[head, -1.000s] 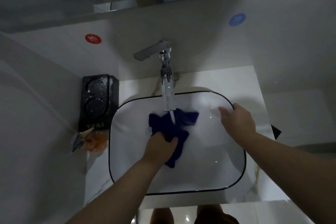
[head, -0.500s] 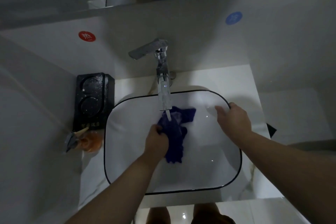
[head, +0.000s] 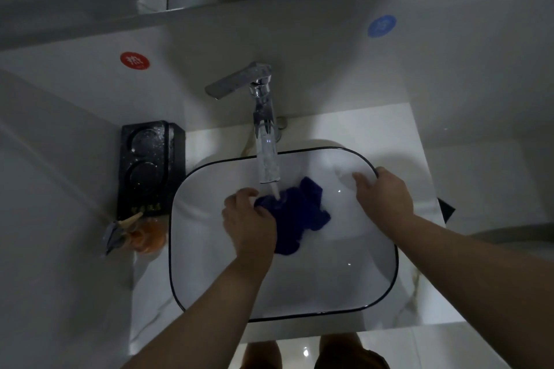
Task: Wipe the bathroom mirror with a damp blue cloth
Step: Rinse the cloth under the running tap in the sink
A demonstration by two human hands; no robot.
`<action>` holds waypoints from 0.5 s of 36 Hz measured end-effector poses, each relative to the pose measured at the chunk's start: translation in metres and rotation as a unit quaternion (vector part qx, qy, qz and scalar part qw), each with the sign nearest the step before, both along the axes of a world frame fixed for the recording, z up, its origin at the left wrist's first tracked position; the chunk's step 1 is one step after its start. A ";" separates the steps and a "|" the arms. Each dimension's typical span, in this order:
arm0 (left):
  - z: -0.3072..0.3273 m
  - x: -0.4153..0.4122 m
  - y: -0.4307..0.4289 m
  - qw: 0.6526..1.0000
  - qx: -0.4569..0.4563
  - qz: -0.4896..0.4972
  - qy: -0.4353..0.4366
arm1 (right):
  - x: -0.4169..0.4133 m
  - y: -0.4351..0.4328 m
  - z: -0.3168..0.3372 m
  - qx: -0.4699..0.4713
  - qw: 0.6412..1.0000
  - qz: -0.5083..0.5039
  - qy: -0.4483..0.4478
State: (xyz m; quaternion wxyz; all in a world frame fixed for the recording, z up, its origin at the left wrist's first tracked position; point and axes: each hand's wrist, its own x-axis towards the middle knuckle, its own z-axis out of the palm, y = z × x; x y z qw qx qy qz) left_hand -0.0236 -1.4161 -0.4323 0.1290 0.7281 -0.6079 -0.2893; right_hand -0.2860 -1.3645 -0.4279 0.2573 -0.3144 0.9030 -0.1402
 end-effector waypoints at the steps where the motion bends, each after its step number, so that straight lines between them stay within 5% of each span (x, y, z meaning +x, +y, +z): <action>1: -0.001 -0.003 0.004 0.999 -0.023 -0.045 0.001 | 0.000 0.000 0.000 -0.001 1.000 0.001 0.001; 5: -0.008 -0.028 0.032 0.965 0.037 -0.241 -0.096 | -0.001 0.000 -0.001 0.002 1.000 0.006 0.003; 9: -0.019 -0.047 0.030 0.936 0.086 -0.292 -0.177 | -0.003 0.000 0.002 0.005 1.000 0.005 0.001; 15: -0.020 -0.044 0.000 0.937 0.089 -0.297 -0.162 | -0.001 -0.001 0.003 0.006 1.000 0.003 -0.002; 18: -0.022 -0.023 -0.017 0.954 0.113 -0.267 -0.072 | 0.000 0.000 0.002 0.006 1.000 0.002 0.004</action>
